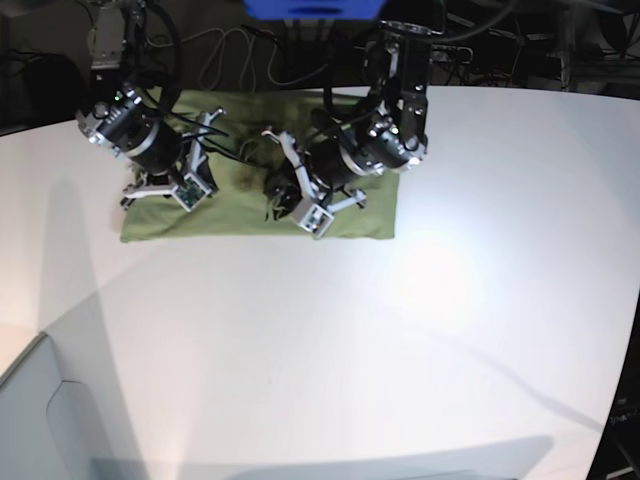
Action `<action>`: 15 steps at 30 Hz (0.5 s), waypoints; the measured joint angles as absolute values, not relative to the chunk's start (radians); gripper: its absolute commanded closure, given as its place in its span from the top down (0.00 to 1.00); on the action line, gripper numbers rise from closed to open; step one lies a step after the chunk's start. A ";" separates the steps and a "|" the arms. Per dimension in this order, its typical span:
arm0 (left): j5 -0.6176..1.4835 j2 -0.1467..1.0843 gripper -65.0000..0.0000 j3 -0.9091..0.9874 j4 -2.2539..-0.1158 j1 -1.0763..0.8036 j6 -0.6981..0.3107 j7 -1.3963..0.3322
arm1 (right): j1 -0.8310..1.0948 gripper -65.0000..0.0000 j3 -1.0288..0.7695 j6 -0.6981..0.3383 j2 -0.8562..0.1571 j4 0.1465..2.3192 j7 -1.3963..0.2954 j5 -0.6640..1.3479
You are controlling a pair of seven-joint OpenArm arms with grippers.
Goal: Fold the T-shirt properly
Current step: 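Lay the folded end down beside the right gripper and release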
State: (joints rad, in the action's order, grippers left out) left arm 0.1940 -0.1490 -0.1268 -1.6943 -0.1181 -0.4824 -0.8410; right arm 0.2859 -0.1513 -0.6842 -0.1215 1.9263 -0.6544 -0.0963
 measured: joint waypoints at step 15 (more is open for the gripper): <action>0.329 -0.147 0.47 -0.150 -1.682 -0.099 -0.483 -0.844 | 0.286 0.01 -0.151 -0.684 -0.121 1.926 -0.654 -0.096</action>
